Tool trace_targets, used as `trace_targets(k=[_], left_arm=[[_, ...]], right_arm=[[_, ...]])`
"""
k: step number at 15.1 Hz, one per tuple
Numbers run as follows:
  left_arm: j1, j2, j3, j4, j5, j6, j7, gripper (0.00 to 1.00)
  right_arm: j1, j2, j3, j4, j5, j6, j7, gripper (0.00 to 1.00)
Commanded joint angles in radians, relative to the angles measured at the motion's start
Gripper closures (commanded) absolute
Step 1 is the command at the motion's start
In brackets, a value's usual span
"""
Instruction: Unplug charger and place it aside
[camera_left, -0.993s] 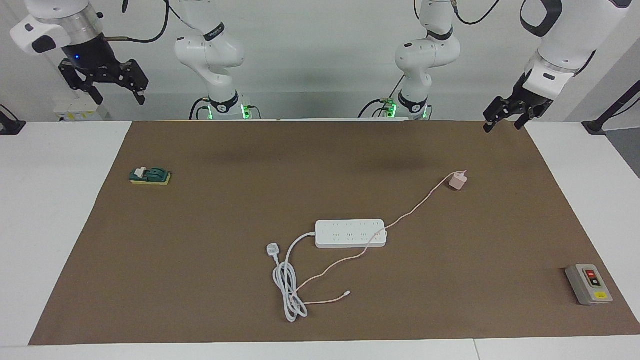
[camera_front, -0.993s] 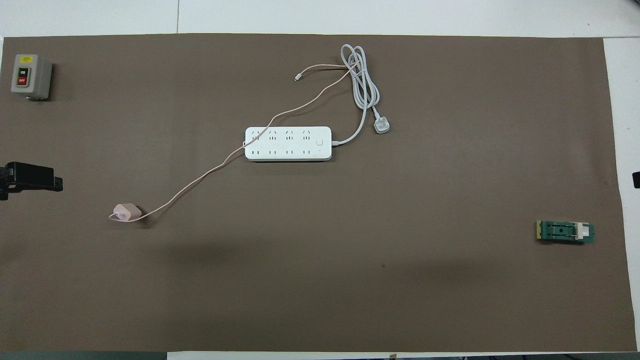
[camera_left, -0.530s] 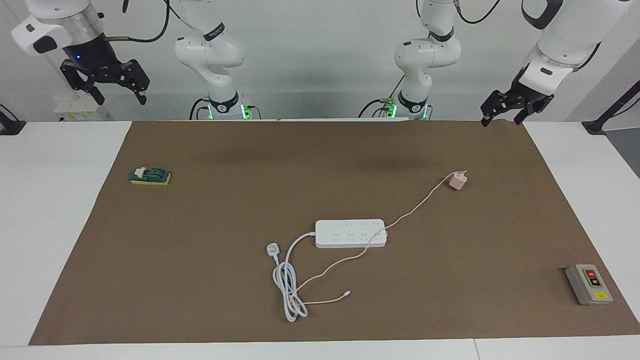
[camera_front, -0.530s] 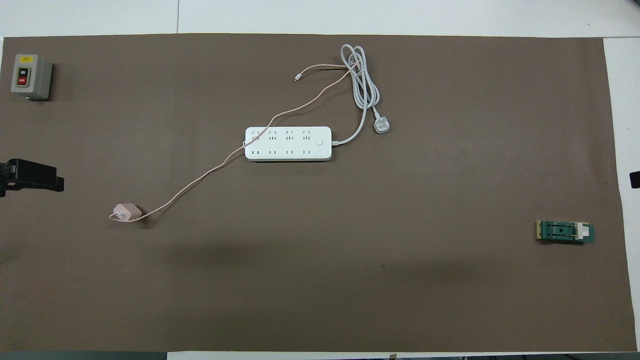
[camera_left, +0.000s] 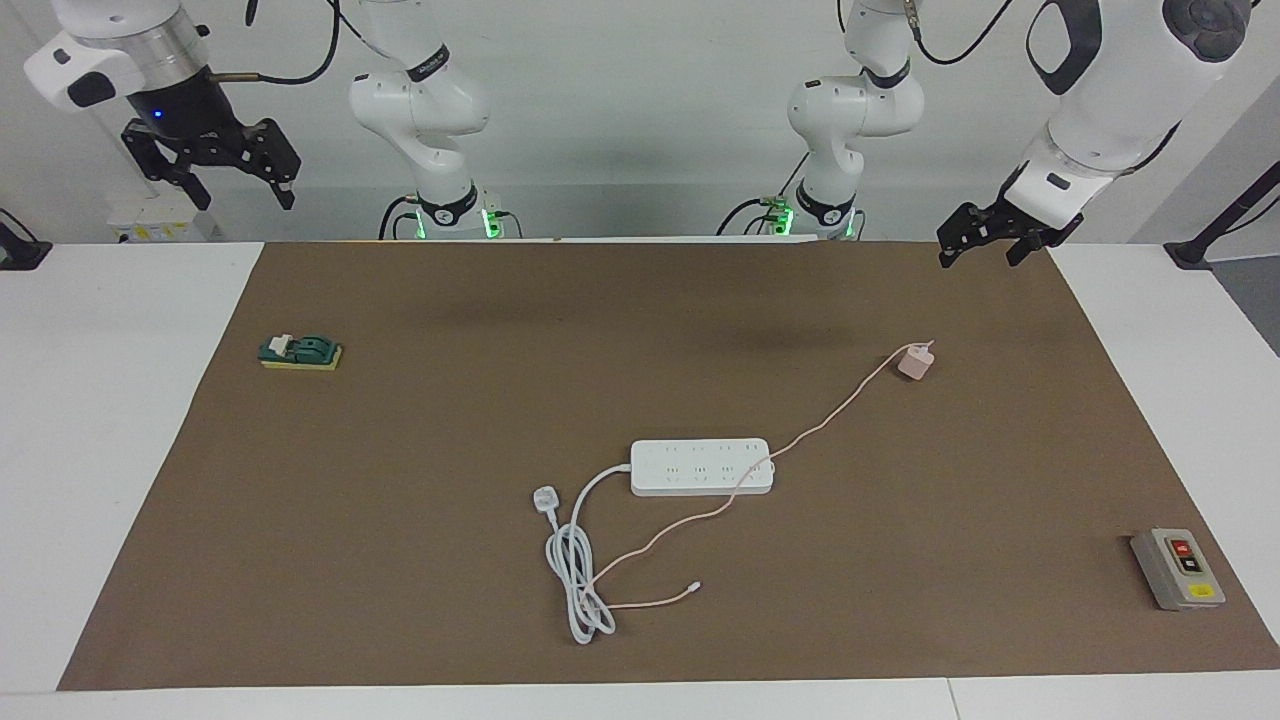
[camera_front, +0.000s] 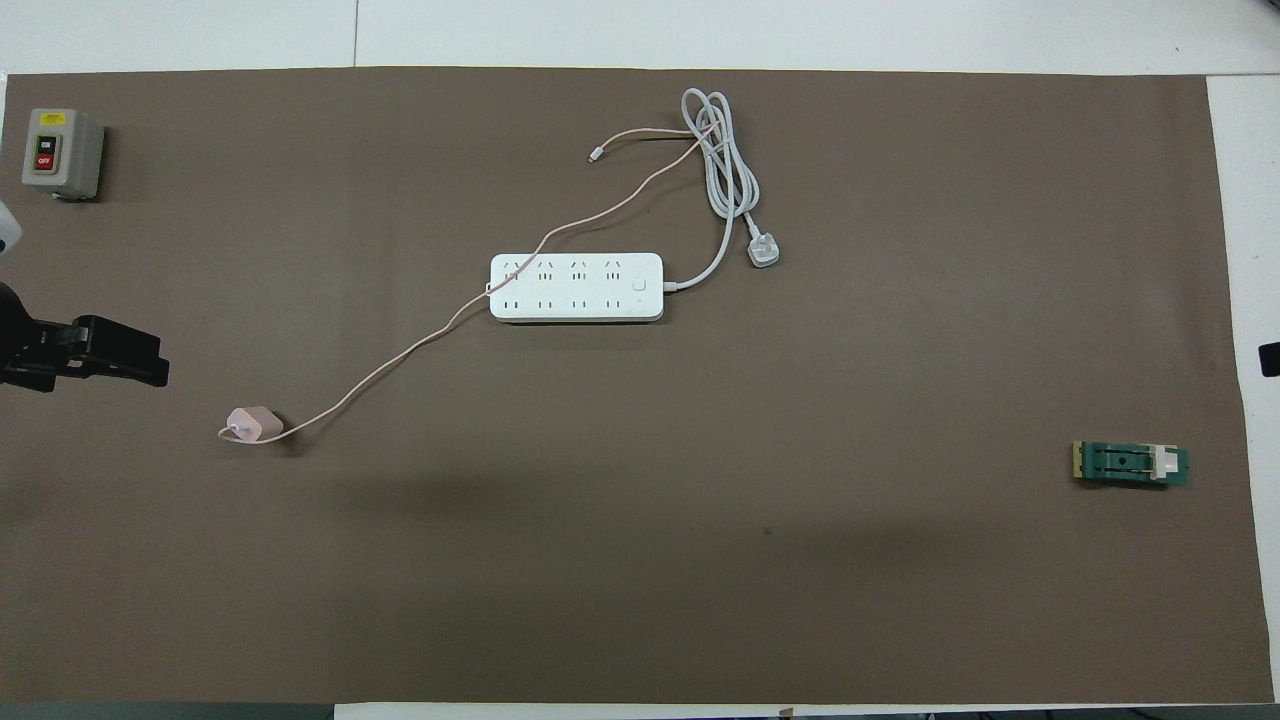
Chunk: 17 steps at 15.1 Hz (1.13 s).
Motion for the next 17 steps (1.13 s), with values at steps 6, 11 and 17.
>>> trace_targets(k=[6, 11, 17], left_arm=[[-0.019, -0.012, -0.011, 0.015, 0.018, 0.053, -0.016, 0.00], [-0.018, -0.025, -0.004, 0.012, 0.018, 0.069, -0.020, 0.00], [-0.018, -0.023, -0.007, 0.015, 0.017, 0.081, -0.021, 0.00]], right_arm=[[0.002, -0.025, 0.008, -0.032, 0.014, 0.020, 0.006, 0.00], [0.002, -0.025, 0.008, -0.031, 0.013, 0.022, 0.005, 0.00], [0.002, -0.025, 0.009, -0.031, 0.013, 0.025, 0.008, 0.00]])
